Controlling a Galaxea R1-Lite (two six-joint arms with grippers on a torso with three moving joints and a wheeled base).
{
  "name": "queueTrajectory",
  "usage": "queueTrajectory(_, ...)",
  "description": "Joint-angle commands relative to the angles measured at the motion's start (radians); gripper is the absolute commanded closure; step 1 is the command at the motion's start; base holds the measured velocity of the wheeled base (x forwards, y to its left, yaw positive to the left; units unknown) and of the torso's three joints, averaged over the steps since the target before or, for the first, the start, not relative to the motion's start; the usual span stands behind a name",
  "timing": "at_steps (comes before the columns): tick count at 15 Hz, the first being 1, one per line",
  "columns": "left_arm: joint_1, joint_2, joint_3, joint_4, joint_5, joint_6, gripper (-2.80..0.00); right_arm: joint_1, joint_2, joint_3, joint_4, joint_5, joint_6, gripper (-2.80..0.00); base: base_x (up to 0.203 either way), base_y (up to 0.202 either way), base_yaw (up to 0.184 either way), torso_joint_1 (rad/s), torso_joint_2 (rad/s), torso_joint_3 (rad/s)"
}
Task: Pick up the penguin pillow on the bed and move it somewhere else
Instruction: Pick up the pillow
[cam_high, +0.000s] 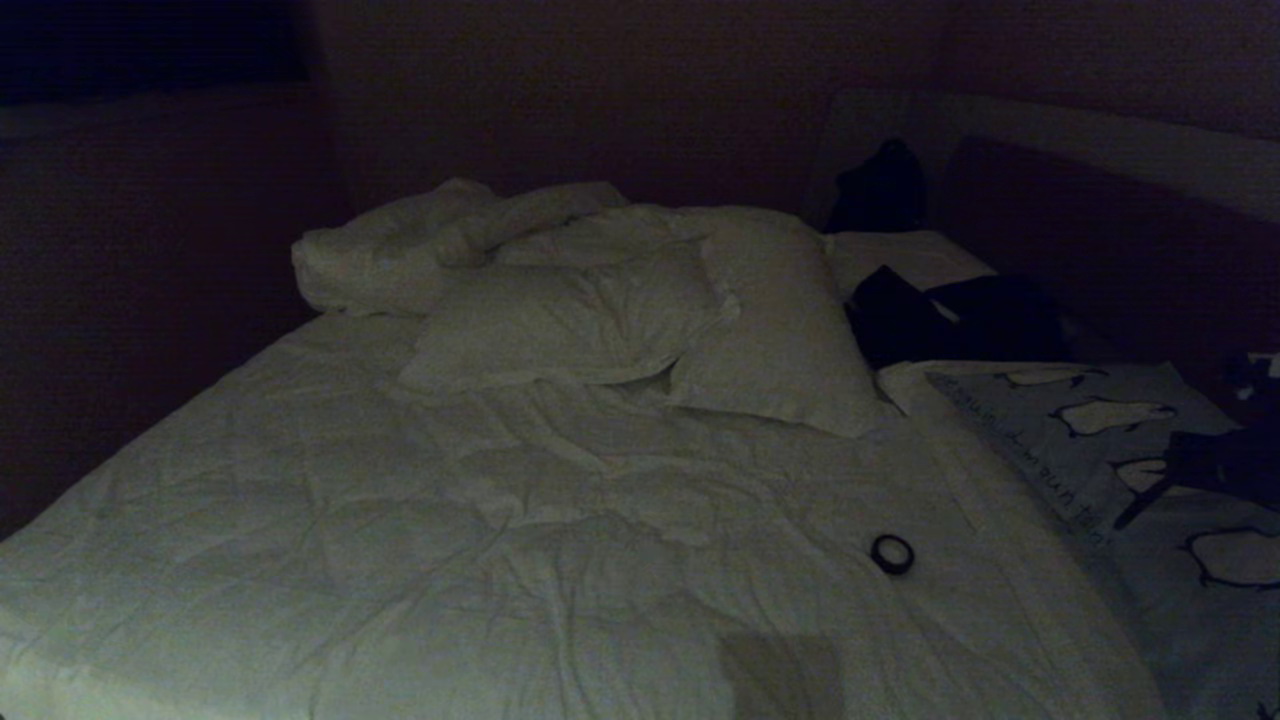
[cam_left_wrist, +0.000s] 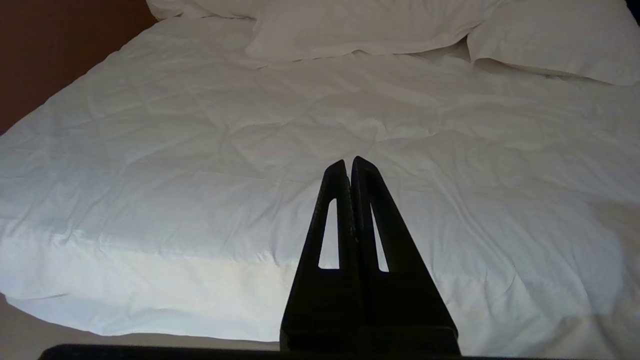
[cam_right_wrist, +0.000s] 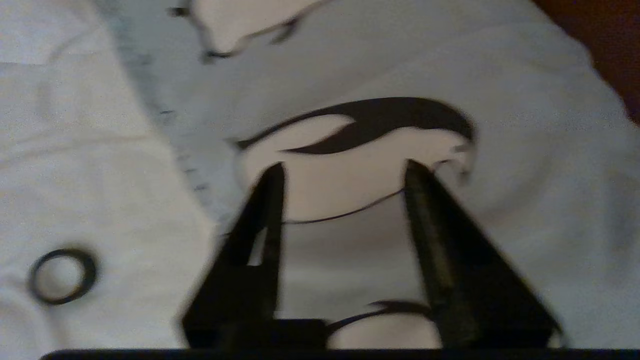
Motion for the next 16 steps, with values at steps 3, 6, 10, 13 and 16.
queueTrajectory(3, 0.0, 0.0, 0.002, 0.0, 0.0, -0.001, 0.0, -0.095, 0.018, -0.01, -0.001, 0.136, -0.073, -2.8, 0.0, 0.0, 0.0, 0.0, 0.0, 0.0)
queueTrajectory(6, -0.001, 0.0, 0.002, 0.0, 0.0, -0.001, 0.0, -0.13, 0.037, 0.0, 0.001, 0.19, -0.098, -2.8, 0.0, 0.0, 0.0, 0.0, 0.0, 0.0)
queueTrajectory(10, 0.0, 0.0, 0.002, 0.0, 0.0, -0.001, 0.0, -0.145, 0.141, -0.004, -0.003, 0.192, -0.097, -2.8, 0.0, 0.0, 0.0, 0.0, 0.0, 0.0)
queueTrajectory(13, 0.0, 0.0, 0.002, 0.0, 0.0, -0.001, 0.0, -0.152, 0.211, -0.003, -0.003, 0.213, -0.095, -2.8, 0.0, 0.0, 0.0, 0.0, 0.0, 0.0)
queueTrajectory(16, 0.0, 0.0, 0.002, 0.0, 0.0, -0.001, 0.0, -0.151, 0.284, -0.013, -0.006, 0.215, -0.096, -2.8, 0.0, 0.0, 0.0, 0.0, 0.0, 0.0)
